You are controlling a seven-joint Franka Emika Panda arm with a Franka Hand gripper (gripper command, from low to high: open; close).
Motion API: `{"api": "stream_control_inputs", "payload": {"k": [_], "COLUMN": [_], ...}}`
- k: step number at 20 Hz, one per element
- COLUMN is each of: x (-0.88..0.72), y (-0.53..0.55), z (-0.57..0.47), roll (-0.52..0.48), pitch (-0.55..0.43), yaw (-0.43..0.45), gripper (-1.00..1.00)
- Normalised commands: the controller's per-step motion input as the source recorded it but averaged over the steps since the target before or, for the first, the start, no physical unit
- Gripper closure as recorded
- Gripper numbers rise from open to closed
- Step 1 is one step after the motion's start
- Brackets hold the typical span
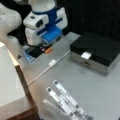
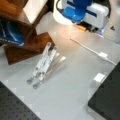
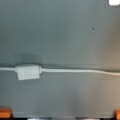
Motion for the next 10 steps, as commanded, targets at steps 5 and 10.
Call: {"api": "stream_control_inputs", "payload": {"k": [5,10], "x": [0.01,0.01], "y": [0.06,0.14], "z": [0.01,0.03], "roll": [-0.091,-0.089], "pitch": [-0.01,-0.018], "yaw": [0.125,0.084], "gripper": [-1.0,-1.0]}}
